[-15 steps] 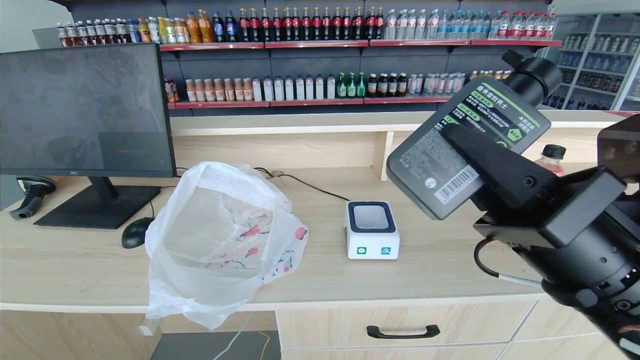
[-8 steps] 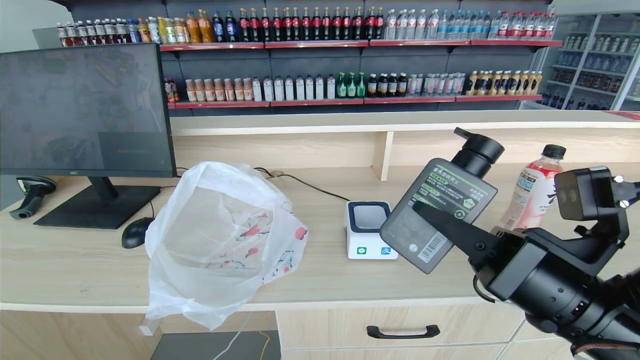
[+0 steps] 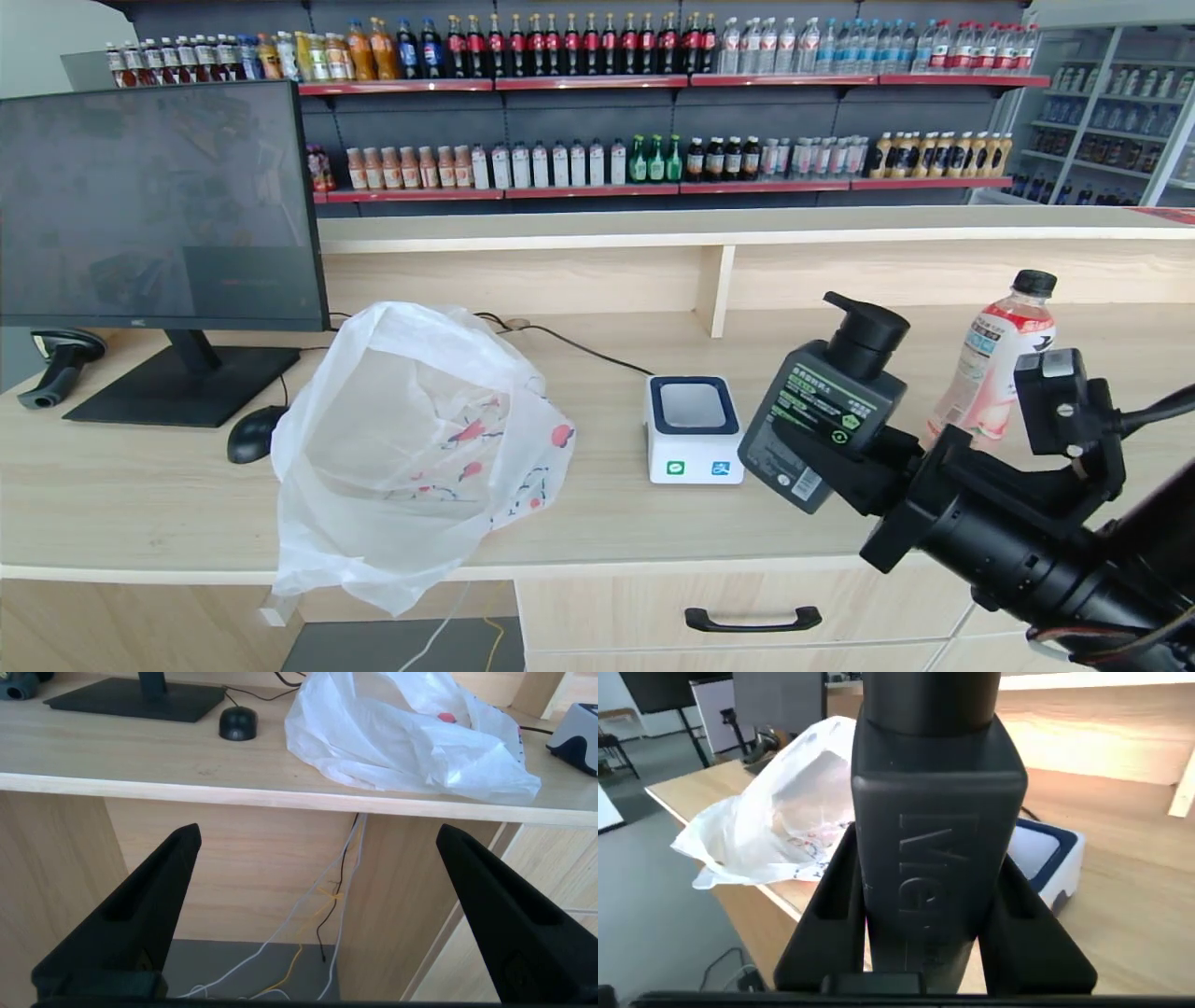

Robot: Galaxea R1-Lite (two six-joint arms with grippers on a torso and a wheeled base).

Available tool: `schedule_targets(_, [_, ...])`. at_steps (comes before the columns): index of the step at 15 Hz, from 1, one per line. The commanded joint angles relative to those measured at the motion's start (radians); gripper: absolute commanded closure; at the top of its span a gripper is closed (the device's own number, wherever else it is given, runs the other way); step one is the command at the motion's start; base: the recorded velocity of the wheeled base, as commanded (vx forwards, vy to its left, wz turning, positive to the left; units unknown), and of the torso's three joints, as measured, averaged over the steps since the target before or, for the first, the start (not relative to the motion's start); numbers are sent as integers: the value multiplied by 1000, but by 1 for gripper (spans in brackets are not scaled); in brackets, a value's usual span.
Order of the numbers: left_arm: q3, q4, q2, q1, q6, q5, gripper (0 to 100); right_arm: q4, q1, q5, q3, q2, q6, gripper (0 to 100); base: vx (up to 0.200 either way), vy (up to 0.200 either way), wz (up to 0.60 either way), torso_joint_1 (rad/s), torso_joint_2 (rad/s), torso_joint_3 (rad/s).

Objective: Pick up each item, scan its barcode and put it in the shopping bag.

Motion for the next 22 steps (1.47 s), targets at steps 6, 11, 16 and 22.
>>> schedule_targets(6, [0, 0, 0, 0, 0, 0, 0, -1, -73, -58, 42, -19, -170, 100, 0, 0, 0, 0, 0, 0])
schedule_targets(11, [0, 0, 0, 0, 0, 0, 0, -1, -72, -235, 24, -48, -160, 100, 0, 0, 0, 0, 0, 0])
schedule_targets(16, [0, 0, 0, 0, 0, 0, 0, -1, -72, -246, -10, -46, -320, 100, 0, 0, 0, 0, 0, 0])
schedule_targets(22, [0, 1, 0, 0, 6, -2, 0, -1, -61, -253, 24, -65, -228, 100, 0, 0, 0, 0, 0, 0])
